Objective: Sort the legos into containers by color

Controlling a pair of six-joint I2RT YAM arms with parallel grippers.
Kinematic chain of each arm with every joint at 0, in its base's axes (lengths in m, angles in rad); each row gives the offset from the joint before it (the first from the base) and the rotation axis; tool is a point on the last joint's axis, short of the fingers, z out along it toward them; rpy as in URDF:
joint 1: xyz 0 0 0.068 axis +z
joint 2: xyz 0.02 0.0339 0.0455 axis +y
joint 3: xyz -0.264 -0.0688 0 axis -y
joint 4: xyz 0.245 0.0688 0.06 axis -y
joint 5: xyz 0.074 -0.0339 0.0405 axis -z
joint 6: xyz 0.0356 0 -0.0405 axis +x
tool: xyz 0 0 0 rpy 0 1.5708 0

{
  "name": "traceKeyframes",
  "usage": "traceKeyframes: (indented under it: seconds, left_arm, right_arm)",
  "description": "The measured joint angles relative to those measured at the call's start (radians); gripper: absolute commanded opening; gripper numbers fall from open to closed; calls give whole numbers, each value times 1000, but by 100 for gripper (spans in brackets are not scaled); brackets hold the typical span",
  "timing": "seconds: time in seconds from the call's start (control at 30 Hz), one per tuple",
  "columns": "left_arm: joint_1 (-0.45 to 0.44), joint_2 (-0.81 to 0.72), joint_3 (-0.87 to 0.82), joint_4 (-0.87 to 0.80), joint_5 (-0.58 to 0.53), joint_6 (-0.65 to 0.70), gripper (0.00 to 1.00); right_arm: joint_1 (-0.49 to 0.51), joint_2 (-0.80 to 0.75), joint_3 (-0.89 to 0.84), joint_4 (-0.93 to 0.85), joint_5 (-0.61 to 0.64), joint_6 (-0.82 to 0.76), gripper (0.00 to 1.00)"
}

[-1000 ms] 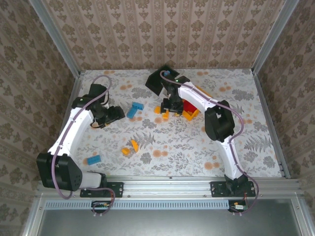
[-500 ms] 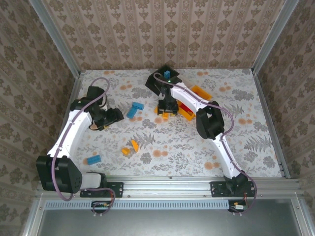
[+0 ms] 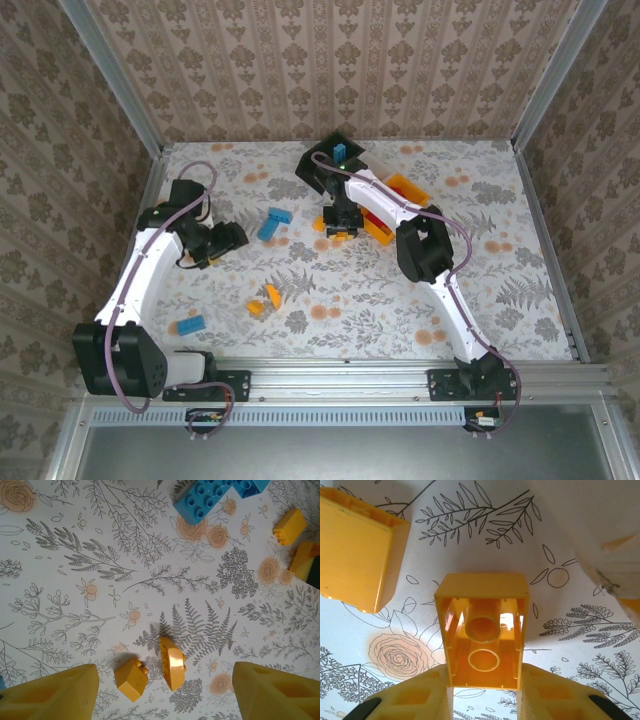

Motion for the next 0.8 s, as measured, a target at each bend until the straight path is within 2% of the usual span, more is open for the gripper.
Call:
traceKeyframes:
  seconds: [0.17, 0.33, 0.5, 0.8]
  left_arm:
    - [0, 9, 0, 21, 13, 0, 72]
    - [-10, 42, 0, 34, 20, -1, 72]
    - [-56, 76, 0, 45, 22, -1, 72]
    - [-122, 85, 2, 48, 22, -18, 72]
  right_arm:
    - [-2, -35, 26, -17, 0, 0, 30]
    - [-27, -59, 221, -50, 0, 1, 30]
    - [-115, -55, 409, -74, 0, 16, 30]
    - [-246, -11, 400, 5, -28, 49, 30]
